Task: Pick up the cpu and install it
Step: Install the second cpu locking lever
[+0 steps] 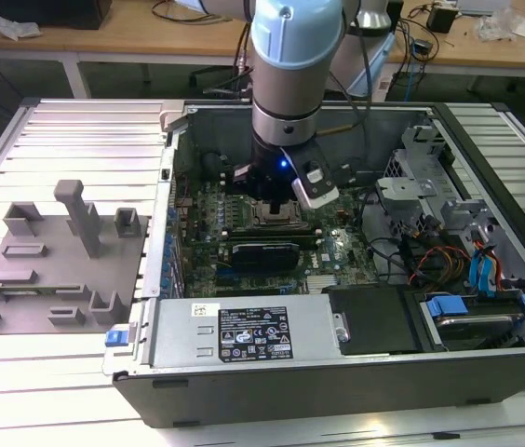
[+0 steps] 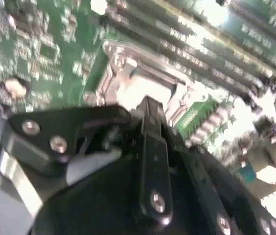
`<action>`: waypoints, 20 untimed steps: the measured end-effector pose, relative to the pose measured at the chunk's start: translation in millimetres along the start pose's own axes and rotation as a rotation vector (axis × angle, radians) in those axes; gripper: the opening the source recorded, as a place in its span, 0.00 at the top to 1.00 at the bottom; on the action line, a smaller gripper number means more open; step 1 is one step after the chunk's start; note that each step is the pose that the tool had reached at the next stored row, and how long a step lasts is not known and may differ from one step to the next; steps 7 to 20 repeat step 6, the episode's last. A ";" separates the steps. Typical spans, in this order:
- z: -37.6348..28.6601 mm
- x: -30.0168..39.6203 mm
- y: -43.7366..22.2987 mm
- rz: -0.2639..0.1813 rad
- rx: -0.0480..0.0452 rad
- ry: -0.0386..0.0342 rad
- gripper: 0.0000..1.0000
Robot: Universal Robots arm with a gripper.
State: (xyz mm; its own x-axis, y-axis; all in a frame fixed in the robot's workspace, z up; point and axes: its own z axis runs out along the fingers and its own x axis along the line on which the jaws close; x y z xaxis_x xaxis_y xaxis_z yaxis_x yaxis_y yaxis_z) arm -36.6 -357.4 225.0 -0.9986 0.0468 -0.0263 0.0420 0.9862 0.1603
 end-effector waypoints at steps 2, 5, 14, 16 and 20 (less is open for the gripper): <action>0.7 -6.0 3.5 0.000 0.0043 -0.0002 0.89; 0.8 -6.2 3.5 0.000 0.0042 -0.0002 0.89; 0.7 -6.2 3.5 0.000 0.0043 -0.0002 0.89; 0.7 -6.2 3.5 0.000 0.0043 -0.0002 0.89; 0.7 -6.2 3.5 0.000 0.0043 -0.0002 0.89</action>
